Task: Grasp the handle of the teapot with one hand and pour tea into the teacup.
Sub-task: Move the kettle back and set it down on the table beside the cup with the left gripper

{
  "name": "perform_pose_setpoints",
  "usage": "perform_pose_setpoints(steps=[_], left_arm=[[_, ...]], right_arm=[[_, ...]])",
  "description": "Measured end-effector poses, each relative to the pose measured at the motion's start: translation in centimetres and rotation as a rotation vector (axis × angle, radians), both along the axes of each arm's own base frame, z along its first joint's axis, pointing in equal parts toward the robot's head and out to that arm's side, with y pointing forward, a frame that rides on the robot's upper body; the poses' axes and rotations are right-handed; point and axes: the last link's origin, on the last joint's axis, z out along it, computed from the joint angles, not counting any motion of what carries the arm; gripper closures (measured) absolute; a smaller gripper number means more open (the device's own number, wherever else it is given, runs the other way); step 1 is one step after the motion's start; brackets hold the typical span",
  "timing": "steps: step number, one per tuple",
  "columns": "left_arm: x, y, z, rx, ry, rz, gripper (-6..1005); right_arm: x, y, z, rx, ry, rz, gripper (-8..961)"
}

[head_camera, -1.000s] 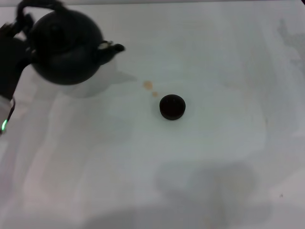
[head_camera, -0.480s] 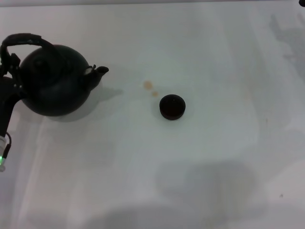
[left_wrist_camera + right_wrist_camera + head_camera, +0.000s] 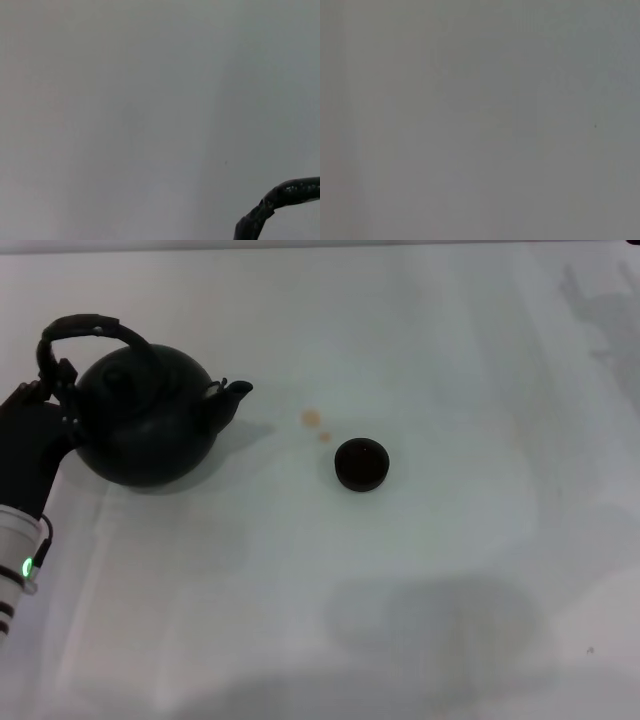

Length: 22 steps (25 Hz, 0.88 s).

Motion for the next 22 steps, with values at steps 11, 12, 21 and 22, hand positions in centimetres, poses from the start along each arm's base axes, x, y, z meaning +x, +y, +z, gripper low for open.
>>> perform_pose_setpoints(steps=[11, 12, 21, 22], left_arm=[[-0.14, 0.98, -0.69, -0.055, 0.018, 0.026, 901], [-0.12, 1.05, -0.72, -0.057, 0.019, 0.026, 901], [0.04, 0.92, -0.8, -0.059, 0.022, 0.015, 760], [0.04, 0.91, -0.79, -0.059, 0.022, 0.015, 739]], right_arm=[[0.09, -0.02, 0.08, 0.007, 0.008, -0.006, 103], [0.08, -0.01, 0.09, 0.007, 0.008, -0.006, 103], [0.09, -0.04, 0.05, 0.007, 0.009, -0.006, 103], [0.13, -0.09, 0.04, 0.007, 0.01, -0.007, 103]])
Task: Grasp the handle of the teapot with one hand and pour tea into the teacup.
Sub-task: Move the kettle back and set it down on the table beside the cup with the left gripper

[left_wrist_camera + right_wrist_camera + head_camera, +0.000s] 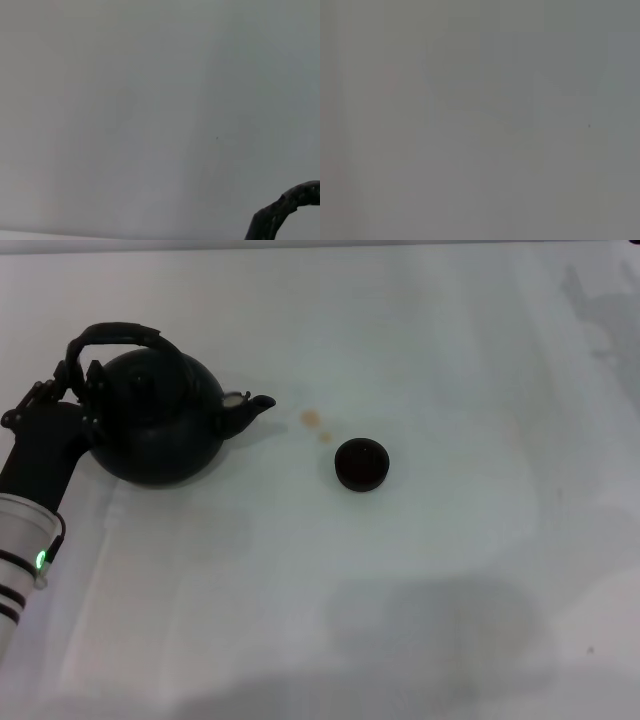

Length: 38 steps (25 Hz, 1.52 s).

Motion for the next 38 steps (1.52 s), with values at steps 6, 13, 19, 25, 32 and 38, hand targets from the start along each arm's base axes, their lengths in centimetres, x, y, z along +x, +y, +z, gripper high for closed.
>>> perform_pose_setpoints(steps=[6, 13, 19, 25, 32, 38], left_arm=[[0.0, -0.1, -0.1, -0.007, 0.003, -0.007, 610], [0.1, -0.6, -0.2, -0.018, 0.009, -0.022, 427], [-0.3, -1.7, 0.6, 0.029, 0.005, -0.037, 336], [-0.8, -2.9, 1.2, 0.06, 0.007, -0.038, 337], [-1.1, -3.5, 1.2, 0.051, 0.018, -0.037, 336], [-0.3, -3.1, 0.6, -0.004, 0.054, -0.113, 337]], right_arm=[[0.2, -0.3, 0.0, 0.0, 0.0, -0.004, 103], [0.3, -0.3, -0.1, -0.004, -0.003, -0.003, 103], [0.3, -0.4, -0.1, -0.007, -0.004, -0.002, 103], [0.2, -0.3, -0.2, -0.008, -0.004, 0.001, 103], [0.1, -0.2, -0.2, -0.008, -0.004, 0.004, 103], [0.0, -0.1, -0.2, -0.008, -0.004, 0.006, 103]])
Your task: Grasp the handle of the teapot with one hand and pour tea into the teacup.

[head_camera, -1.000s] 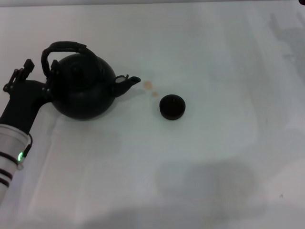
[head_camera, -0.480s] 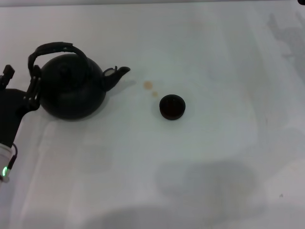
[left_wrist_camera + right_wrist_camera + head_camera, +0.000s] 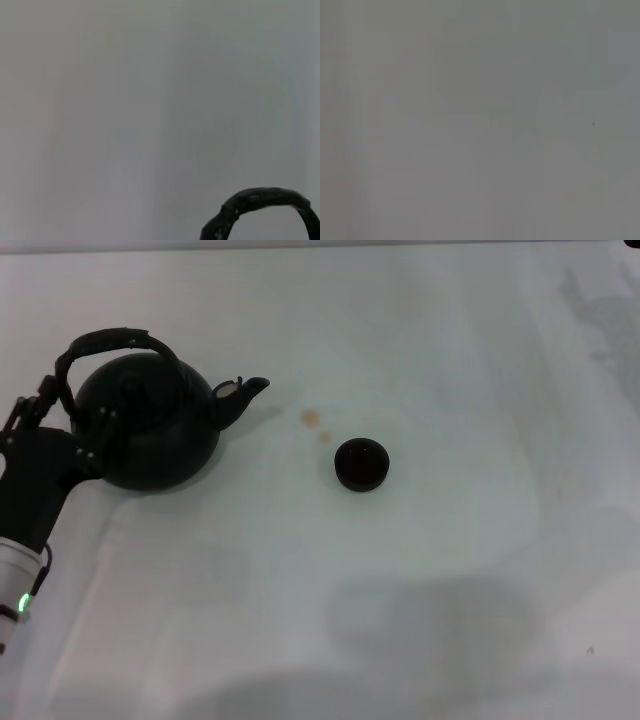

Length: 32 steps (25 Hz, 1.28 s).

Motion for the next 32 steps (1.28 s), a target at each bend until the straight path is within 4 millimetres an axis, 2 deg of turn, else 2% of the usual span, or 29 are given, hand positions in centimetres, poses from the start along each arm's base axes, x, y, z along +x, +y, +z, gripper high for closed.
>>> perform_pose_setpoints(steps=[11, 20, 32], left_arm=[[0.3, -0.8, 0.2, -0.003, 0.014, -0.05, 337], [-0.5, -4.2, 1.7, 0.096, -0.064, -0.035, 336], [-4.6, -5.6, 4.7, 0.261, -0.075, 0.192, 337]], right_arm=[[0.1, -0.1, 0.0, 0.001, 0.0, -0.003, 103], [0.1, -0.1, 0.2, 0.005, -0.002, -0.001, 103], [-0.4, 0.0, -0.3, -0.02, -0.021, 0.028, 102]])
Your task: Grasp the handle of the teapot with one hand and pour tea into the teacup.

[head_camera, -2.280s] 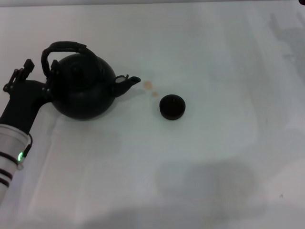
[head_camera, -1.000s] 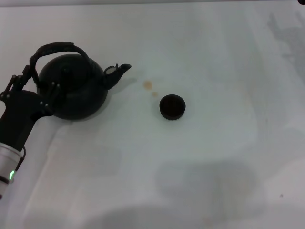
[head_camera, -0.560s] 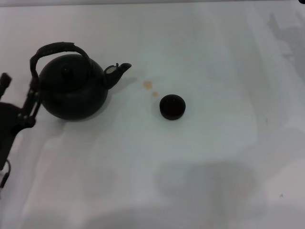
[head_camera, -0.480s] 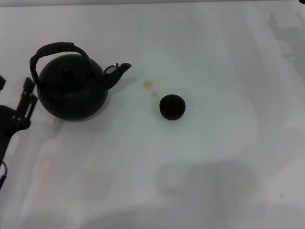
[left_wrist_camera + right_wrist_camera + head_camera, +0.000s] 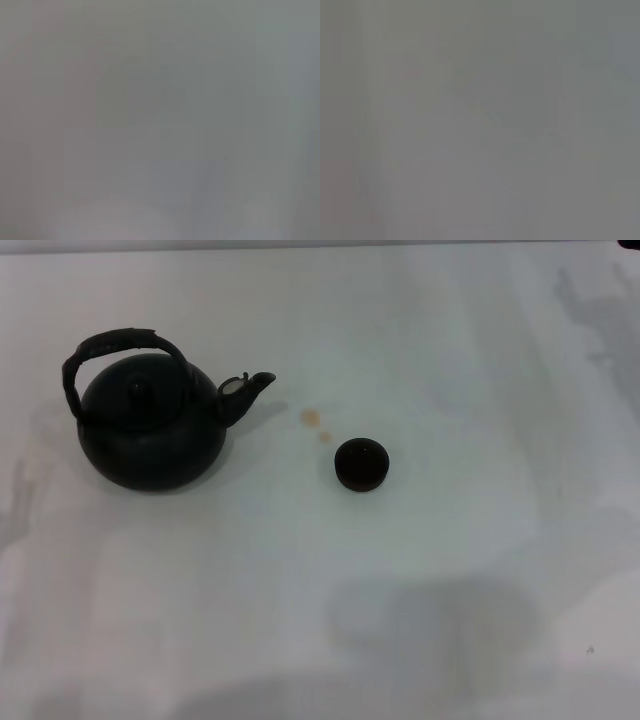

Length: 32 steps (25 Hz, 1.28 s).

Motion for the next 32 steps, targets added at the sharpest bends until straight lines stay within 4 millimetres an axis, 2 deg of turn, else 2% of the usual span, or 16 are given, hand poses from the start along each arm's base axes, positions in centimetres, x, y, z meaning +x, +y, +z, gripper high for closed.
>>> perform_pose_setpoints(steps=[9, 18, 32], left_arm=[[-1.1, 0.8, 0.5, -0.007, 0.022, 0.051, 336], [-0.7, 2.8, 0.1, -0.053, 0.043, 0.029, 337], [-0.2, 5.3, 0.9, -0.032, 0.063, 0.007, 336]], right_arm=[[-0.9, 0.2, -0.7, -0.043, -0.036, 0.052, 102], [-1.2, 0.5, -0.7, -0.044, -0.046, 0.057, 102], [-3.0, 2.4, -0.8, -0.057, -0.129, 0.071, 102]])
